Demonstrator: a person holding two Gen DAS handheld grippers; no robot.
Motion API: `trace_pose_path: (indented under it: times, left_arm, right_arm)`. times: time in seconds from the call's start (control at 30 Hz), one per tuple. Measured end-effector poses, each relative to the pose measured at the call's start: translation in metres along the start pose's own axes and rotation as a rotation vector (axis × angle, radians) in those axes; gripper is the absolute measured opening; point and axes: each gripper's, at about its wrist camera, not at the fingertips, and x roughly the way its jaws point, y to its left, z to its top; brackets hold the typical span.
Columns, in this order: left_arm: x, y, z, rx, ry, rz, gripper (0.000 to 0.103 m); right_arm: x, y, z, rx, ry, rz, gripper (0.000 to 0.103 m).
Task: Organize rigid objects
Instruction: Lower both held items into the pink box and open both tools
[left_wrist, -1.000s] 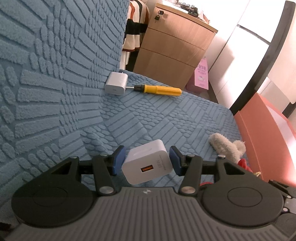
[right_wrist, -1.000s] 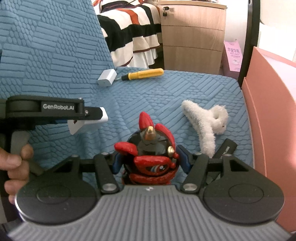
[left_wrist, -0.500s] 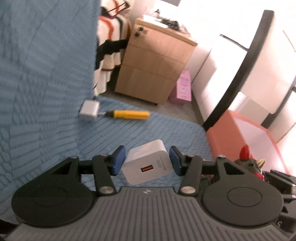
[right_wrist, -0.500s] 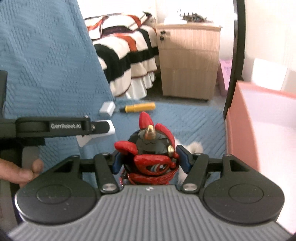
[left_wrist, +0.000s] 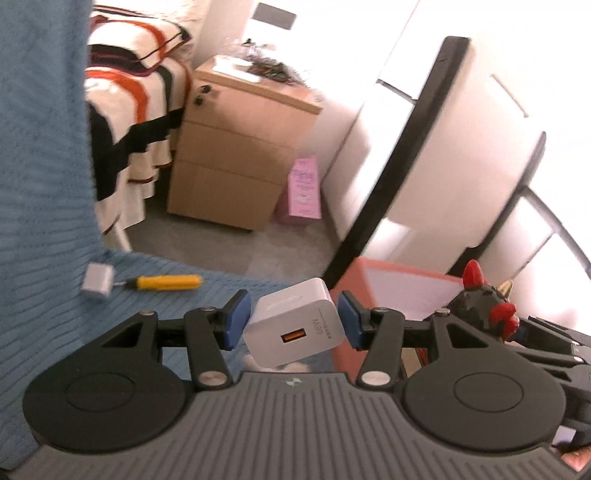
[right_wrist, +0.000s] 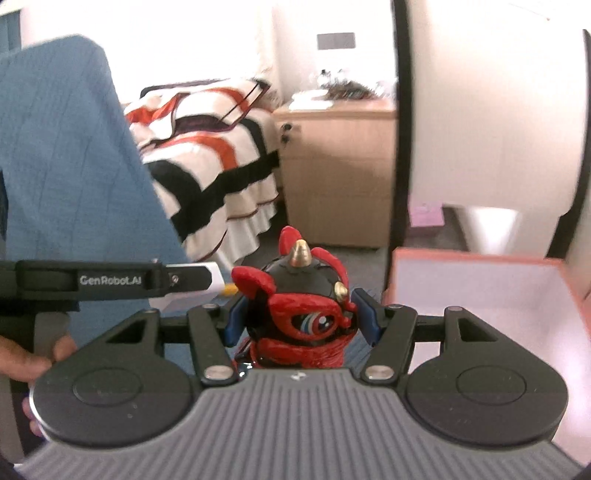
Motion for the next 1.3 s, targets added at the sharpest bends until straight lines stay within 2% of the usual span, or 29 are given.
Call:
trace_pose_path:
  times: [0.27, 0.53, 0.83, 1.13, 1.3]
  left_arm:
    - [0.015, -0.071, 0.021, 0.048, 0.017, -0.097, 0.058]
    - [0.051, -0.136, 0.01, 0.093, 0.088, -0.169, 0.058]
    - [0.113, -0.181, -0.028, 0.153, 0.237, -0.184, 0.059]
    - [0.164, -0.202, -0.054, 0.163, 0.372, -0.172, 0.059]
    - [0.178, -0.207, -0.067, 0.197, 0.424, -0.159, 0.059]
  right_arm:
    - [-0.025, -0.047, 0.02, 0.039, -0.046, -0.082, 0.063]
    - [-0.042, -0.096, 0.003, 0.072, -0.018, -0.171, 0.063]
    - [-0.027, -0.142, -0.035, 0.136, 0.11, -0.22, 0.063]
    - [0.003, -0.18, -0.073, 0.226, 0.244, -0.226, 0.063]
    - [0.019, -0.193, -0.09, 0.274, 0.312, -0.224, 0.063]
